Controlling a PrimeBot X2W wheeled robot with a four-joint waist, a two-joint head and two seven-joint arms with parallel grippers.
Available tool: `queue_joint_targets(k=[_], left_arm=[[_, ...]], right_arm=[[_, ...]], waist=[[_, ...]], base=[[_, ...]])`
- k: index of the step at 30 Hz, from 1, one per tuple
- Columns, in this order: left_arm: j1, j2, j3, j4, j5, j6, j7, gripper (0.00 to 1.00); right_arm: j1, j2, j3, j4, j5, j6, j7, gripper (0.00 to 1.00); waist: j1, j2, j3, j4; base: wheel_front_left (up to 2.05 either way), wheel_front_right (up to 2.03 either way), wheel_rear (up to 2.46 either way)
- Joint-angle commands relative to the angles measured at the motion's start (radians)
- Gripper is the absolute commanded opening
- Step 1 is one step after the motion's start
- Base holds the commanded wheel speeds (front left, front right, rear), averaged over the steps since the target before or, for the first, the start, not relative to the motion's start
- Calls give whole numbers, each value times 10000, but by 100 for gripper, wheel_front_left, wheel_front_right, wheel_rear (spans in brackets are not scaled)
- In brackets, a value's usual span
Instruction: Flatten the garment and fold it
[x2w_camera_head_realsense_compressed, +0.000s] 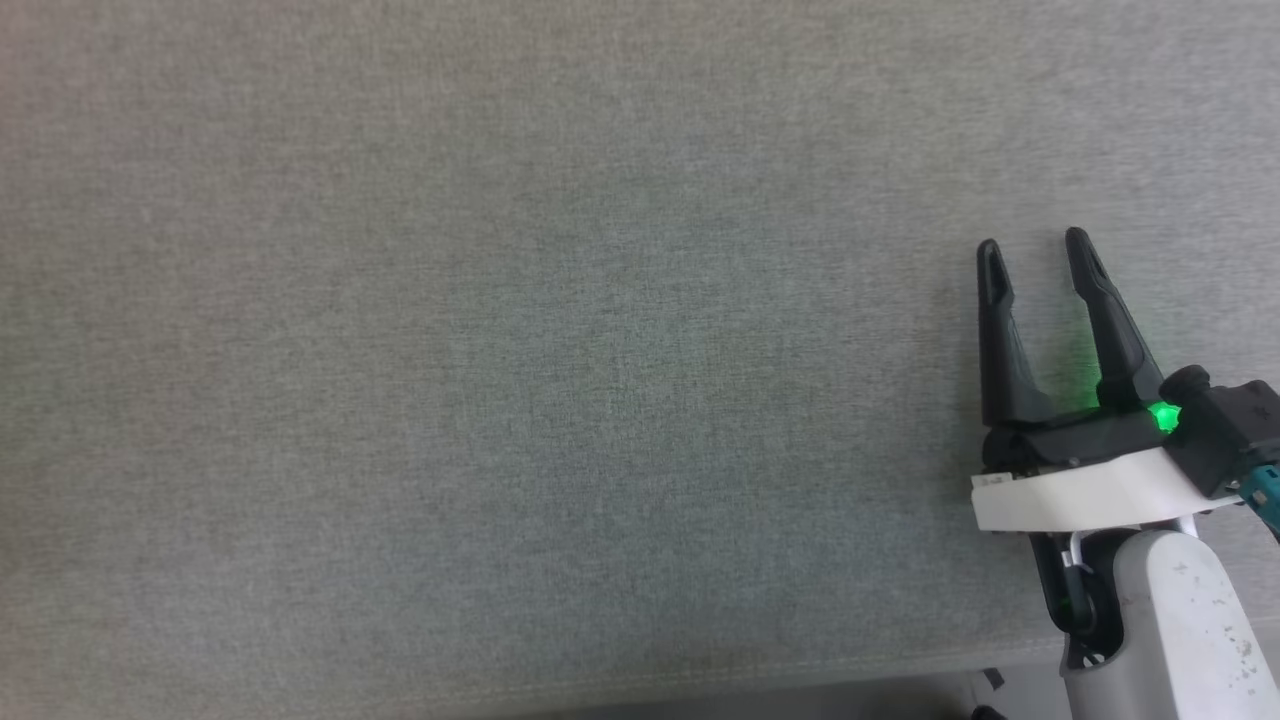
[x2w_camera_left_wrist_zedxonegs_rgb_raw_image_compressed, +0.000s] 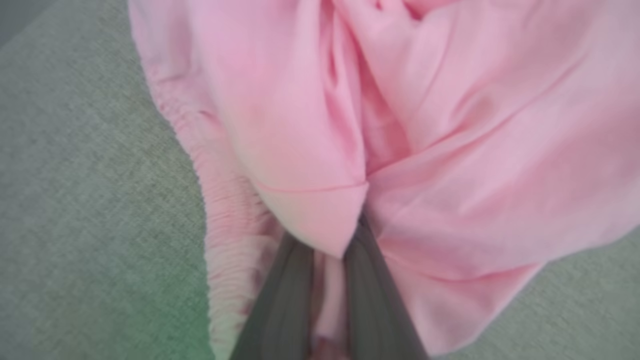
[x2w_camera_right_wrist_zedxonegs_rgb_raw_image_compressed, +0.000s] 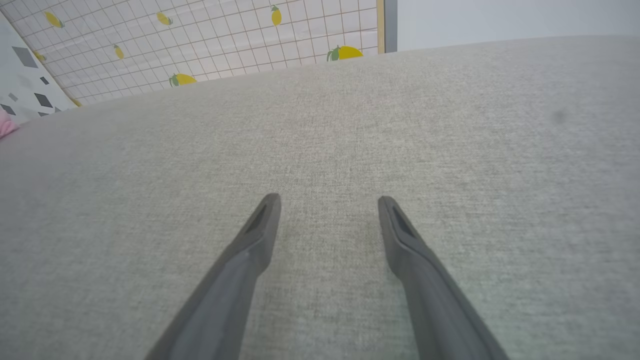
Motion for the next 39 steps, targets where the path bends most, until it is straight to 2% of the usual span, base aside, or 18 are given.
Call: queue_joint_targets(k=[1,5,10,15,16,22,31,35,39], left_arm=[[239,-112,-143,172,355,-147,-548,0],[-34,193,-260,159,1417,-665,-2866,0],[-490,147,-723,371,2375,-1487,-5696,0],[-939,-152,-1485,652,2828,-2268,-7245,0],[-1229,-422,-1977,698,2951,-2650,-7713,0],[-1701,-1207,-3041,388,3001,-3216,-7869,0],[-1807,-3260,-4982,-184,2675,-3810,-7526,0],[-1462,-4124,-5820,113,2540,-3959,-7328,0],[-1041,-4676,-6447,961,2437,-3990,-6976,0]], right_arm=[[0,-8,-58,40,-8,37,-53,100],[208,-8,-192,132,-34,37,-54,100],[652,-8,-352,319,-44,37,-55,100],[1283,-8,-589,445,-48,37,-56,100],[1622,-8,-734,481,-78,37,-55,100],[2163,-8,-971,354,-98,37,91,100],[2604,-8,-1047,-18,-92,37,401,100],[2696,-8,-1012,-170,-118,37,535,100],[2760,-8,-943,-287,-158,37,663,100]], waist=[[-1,-1,-538,179],[-1,-1,-1447,366],[-1,-1,-2899,571],[-1,-1,-4331,722],[-1,-1,-4999,750],[-1,-1,-5803,681],[-1,-1,-6310,97],[-1,-1,-6398,-364],[-1,-1,-6437,-864]], base=[[0,0,0],[0,0,0],[0,0,0],[0,0,0],[0,0,0],[0,0,0],[0,0,0],[0,0,0],[0,0,0]])
